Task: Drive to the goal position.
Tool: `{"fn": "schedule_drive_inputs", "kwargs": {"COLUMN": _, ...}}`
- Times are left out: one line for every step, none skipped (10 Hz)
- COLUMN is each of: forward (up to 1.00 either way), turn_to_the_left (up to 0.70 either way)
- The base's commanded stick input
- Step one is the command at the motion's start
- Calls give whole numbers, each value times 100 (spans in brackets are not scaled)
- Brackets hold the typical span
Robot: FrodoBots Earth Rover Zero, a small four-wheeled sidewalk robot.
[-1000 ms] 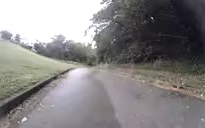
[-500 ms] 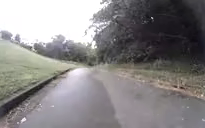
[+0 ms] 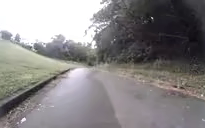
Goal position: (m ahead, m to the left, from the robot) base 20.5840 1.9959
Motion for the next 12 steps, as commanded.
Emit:
{"fn": "schedule_drive_inputs", "kwargs": {"forward": 11, "turn_to_the_left": 0}}
{"fn": "schedule_drive_inputs", "kwargs": {"forward": 11, "turn_to_the_left": 0}}
{"fn": "schedule_drive_inputs", "kwargs": {"forward": 27, "turn_to_the_left": 0}}
{"fn": "schedule_drive_inputs", "kwargs": {"forward": 46, "turn_to_the_left": 0}}
{"fn": "schedule_drive_inputs", "kwargs": {"forward": 30, "turn_to_the_left": 0}}
{"fn": "schedule_drive_inputs", "kwargs": {"forward": 16, "turn_to_the_left": 0}}
{"fn": "schedule_drive_inputs", "kwargs": {"forward": 6, "turn_to_the_left": 0}}
{"fn": "schedule_drive_inputs", "kwargs": {"forward": 6, "turn_to_the_left": 0}}
{"fn": "schedule_drive_inputs", "kwargs": {"forward": 6, "turn_to_the_left": 0}}
{"fn": "schedule_drive_inputs", "kwargs": {"forward": 6, "turn_to_the_left": 0}}
{"fn": "schedule_drive_inputs", "kwargs": {"forward": 6, "turn_to_the_left": 0}}
{"fn": "schedule_drive_inputs", "kwargs": {"forward": 9, "turn_to_the_left": 0}}
